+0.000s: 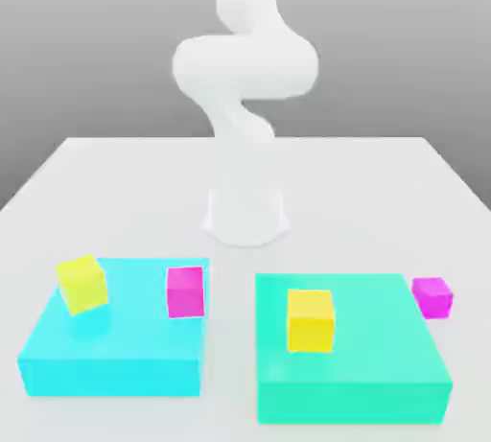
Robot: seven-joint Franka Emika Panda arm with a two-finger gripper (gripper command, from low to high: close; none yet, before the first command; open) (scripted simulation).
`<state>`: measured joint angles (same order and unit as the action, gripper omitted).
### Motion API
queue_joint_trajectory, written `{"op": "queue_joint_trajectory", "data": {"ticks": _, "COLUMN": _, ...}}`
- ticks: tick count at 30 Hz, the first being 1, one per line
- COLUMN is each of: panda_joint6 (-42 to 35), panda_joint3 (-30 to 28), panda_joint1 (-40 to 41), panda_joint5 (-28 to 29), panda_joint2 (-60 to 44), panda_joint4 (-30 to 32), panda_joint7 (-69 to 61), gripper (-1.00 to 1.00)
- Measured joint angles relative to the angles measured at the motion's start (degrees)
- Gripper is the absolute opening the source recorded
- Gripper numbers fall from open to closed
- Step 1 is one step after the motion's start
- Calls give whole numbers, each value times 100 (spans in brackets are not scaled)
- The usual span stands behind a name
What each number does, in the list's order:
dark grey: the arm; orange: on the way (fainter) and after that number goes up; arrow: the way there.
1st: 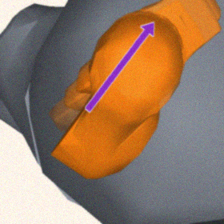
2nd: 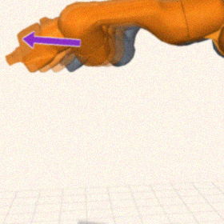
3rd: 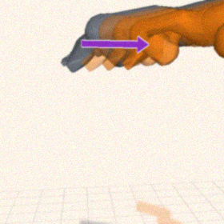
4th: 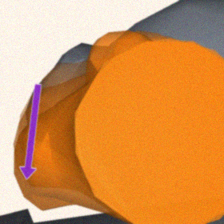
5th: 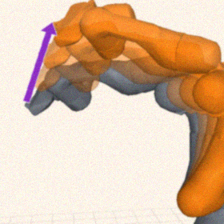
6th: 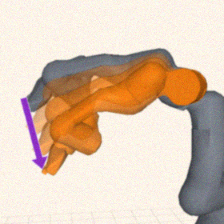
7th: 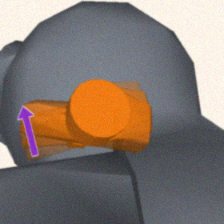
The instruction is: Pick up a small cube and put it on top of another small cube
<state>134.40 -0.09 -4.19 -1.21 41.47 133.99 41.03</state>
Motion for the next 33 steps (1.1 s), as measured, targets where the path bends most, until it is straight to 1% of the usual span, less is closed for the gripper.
{"op": "queue_joint_trajectory", "data": {"ticks": 10, "panda_joint6": 1050, "panda_joint3": 184, "panda_joint1": -1584, "panda_joint5": -445, "panda_joint2": -1765, "panda_joint4": 887, "panda_joint7": -1905, "gripper": 0}}
{"op": "queue_joint_trajectory", "data": {"ticks": 15, "panda_joint6": 1566, "panda_joint3": 445, "panda_joint1": -2235, "panda_joint5": -578, "panda_joint2": -2628, "panda_joint4": 1323, "panda_joint7": -2781, "gripper": 0}}
{"op": "queue_joint_trajectory", "data": {"ticks": 19, "panda_joint6": 1988, "panda_joint3": 747, "panda_joint1": -2650, "panda_joint5": -549, "panda_joint2": -3316, "panda_joint4": 1675, "panda_joint7": -3382, "gripper": 0}}
{"op": "queue_joint_trajectory", "data": {"ticks": 23, "panda_joint6": 2419, "panda_joint3": 1045, "panda_joint1": -3100, "panda_joint5": -244, "panda_joint2": -4006, "panda_joint4": 2030, "panda_joint7": -3788, "gripper": 0}}
{"op": "queue_joint_trajectory", "data": {"ticks": 26, "panda_joint6": 2742, "panda_joint3": 1104, "panda_joint1": -3401, "panda_joint5": 279, "panda_joint2": -4530, "panda_joint4": 2277, "panda_joint7": -3861, "gripper": 0}}
{"op": "queue_joint_trajectory", "data": {"ticks": 29, "panda_joint6": 3189, "panda_joint3": 878, "panda_joint1": -3575, "panda_joint5": 781, "panda_joint2": -5129, "panda_joint4": 2248, "panda_joint7": -3623, "gripper": 0}}
{"op": "queue_joint_trajectory", "data": {"ticks": 32, "panda_joint6": 3679, "panda_joint3": 540, "panda_joint1": -3843, "panda_joint5": 1109, "panda_joint2": -5748, "panda_joint4": 2133, "panda_joint7": -3387, "gripper": 0}}
{"op": "queue_joint_trajectory", "data": {"ticks": 33, "panda_joint6": 3827, "panda_joint3": 445, "panda_joint1": -3927, "panda_joint5": 1160, "panda_joint2": -5931, "panda_joint4": 2098, "panda_joint7": -3345, "gripper": -100}}
